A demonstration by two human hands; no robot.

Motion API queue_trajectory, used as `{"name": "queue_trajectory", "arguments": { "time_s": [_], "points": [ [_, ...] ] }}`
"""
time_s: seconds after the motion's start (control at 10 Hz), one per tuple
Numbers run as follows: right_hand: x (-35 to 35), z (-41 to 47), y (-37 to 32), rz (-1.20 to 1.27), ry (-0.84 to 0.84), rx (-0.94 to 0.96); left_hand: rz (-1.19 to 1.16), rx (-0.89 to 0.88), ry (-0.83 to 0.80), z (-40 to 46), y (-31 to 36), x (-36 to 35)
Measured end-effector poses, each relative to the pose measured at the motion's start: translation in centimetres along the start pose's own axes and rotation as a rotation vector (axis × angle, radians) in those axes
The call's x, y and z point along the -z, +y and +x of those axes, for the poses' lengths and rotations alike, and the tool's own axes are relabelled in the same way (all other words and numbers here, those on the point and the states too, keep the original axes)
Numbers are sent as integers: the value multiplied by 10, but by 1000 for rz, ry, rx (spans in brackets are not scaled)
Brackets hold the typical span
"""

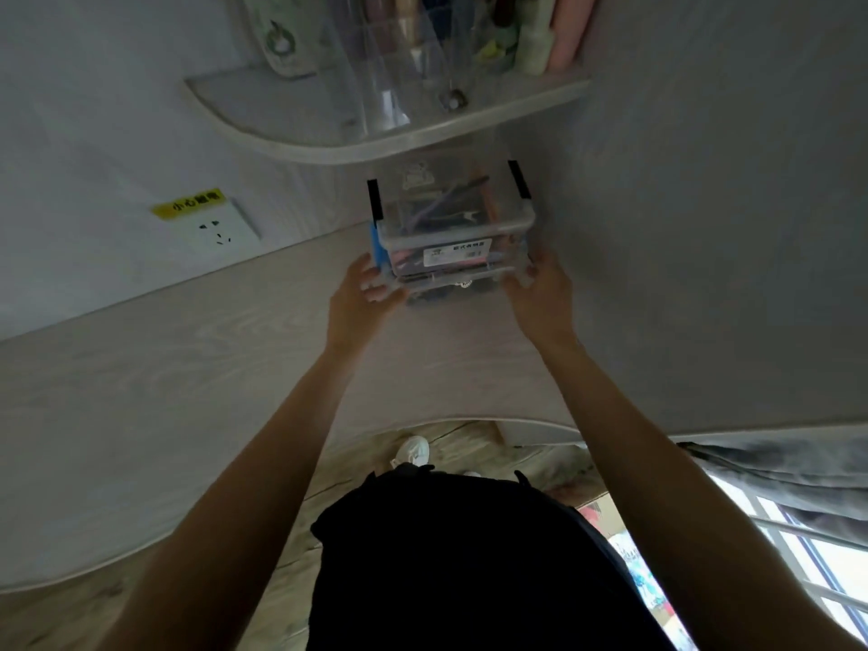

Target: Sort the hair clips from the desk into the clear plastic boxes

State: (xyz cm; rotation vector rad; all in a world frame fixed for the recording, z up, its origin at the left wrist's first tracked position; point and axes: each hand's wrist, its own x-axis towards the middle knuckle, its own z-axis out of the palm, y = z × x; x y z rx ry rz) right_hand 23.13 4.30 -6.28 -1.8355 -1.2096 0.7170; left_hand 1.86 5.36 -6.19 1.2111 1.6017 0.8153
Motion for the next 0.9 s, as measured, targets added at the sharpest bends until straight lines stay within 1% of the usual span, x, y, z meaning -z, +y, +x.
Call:
{"name": "queue_trajectory", "arguments": {
  "time_s": [0.1, 0.2, 0.3, 0.4, 0.5, 0.6, 0.7, 0.8, 0.9],
  "points": [
    [-8, -3, 5, -7, -68, 33, 91, -14, 125, 2, 0, -5],
    [-11, 10, 1, -64, -136, 73, 60, -48, 175, 10, 5, -10],
    [-14, 35, -1, -138, -222, 120, 54, -29, 190, 25, 11, -17],
    [-14, 51, -11, -167, -214, 145, 76, -5, 199, 38, 20, -23],
    [-14, 60, -16, -266, -157, 172, 60, -5, 197, 45, 21, -25],
    [-15, 59, -17, -278, -170, 104, 52, -4, 206, 45, 19, -28],
    [-19, 60, -7, -215, -156, 115, 57, 8, 186, 49, 20, -31],
    [-16, 54, -9, -132, -146, 84, 110, 5, 139, 47, 24, -28],
    [-4, 38, -29, 62, 32, 71, 66, 7, 204, 44, 24, -23]
  ]
}}
